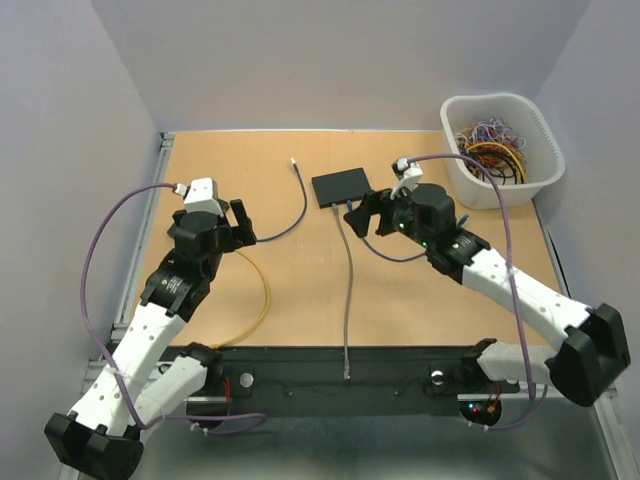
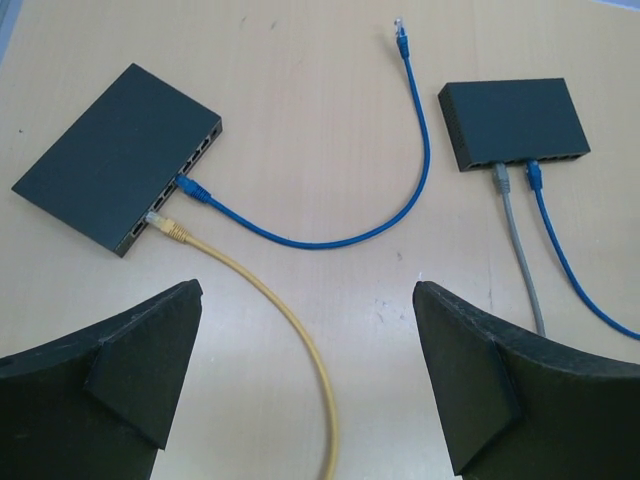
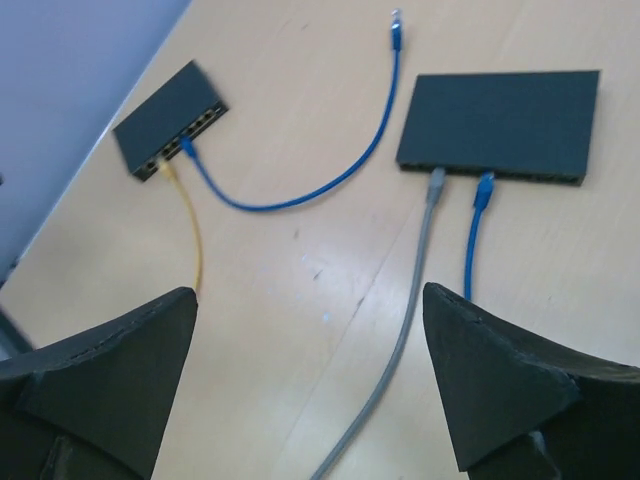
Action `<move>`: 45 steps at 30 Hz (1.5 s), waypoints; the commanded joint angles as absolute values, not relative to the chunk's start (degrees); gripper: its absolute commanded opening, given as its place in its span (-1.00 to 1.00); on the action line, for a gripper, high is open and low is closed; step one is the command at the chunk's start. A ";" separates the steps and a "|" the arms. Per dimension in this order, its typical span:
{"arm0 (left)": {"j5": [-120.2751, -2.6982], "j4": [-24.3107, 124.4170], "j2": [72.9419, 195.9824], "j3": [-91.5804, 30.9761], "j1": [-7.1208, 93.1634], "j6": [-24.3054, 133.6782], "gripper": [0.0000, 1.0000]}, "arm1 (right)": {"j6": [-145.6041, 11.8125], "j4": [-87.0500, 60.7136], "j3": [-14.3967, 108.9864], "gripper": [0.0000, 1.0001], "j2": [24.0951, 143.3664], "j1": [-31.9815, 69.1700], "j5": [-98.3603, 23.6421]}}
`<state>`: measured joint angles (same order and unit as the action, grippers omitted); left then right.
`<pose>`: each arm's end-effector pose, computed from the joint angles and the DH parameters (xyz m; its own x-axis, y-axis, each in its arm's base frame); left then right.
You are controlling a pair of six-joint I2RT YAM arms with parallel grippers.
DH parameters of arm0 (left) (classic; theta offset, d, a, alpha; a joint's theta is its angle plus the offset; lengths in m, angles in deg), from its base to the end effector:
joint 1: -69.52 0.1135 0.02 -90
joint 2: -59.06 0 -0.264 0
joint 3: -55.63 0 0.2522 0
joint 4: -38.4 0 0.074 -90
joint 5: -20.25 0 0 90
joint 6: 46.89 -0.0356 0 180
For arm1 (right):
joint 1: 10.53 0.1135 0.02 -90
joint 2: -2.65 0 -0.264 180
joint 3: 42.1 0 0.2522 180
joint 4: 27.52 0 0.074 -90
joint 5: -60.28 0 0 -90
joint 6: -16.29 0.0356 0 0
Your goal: Insert the plug into the switch port
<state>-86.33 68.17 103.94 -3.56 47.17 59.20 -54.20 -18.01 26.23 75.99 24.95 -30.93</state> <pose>0.1717 -0.0596 0.3333 -0.2674 -0.1773 -0.9471 0.0374 0.9803 -0.1940 0.2452 0.1757 0.3169 -0.3918 0.1308 -0.9107 -0.4945 0.8048 0.3283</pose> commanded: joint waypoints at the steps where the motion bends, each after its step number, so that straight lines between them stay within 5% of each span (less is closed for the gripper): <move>1: -86.36 67.62 100.72 -3.31 47.55 60.68 0.97 | -50.78 -8.42 21.33 1.00 66.72 25.24 -43.07; 23: -87.77 67.54 94.21 -0.41 47.55 60.60 0.97 | -46.81 22.79 22.20 1.00 33.34 25.41 -28.50; 39: -85.57 62.70 86.48 1.09 47.64 60.07 0.98 | -47.52 23.24 20.53 1.00 34.11 25.33 -27.61; 45: -93.47 63.23 84.29 1.61 47.64 60.77 0.97 | -47.78 22.89 20.18 1.00 33.33 25.33 -28.14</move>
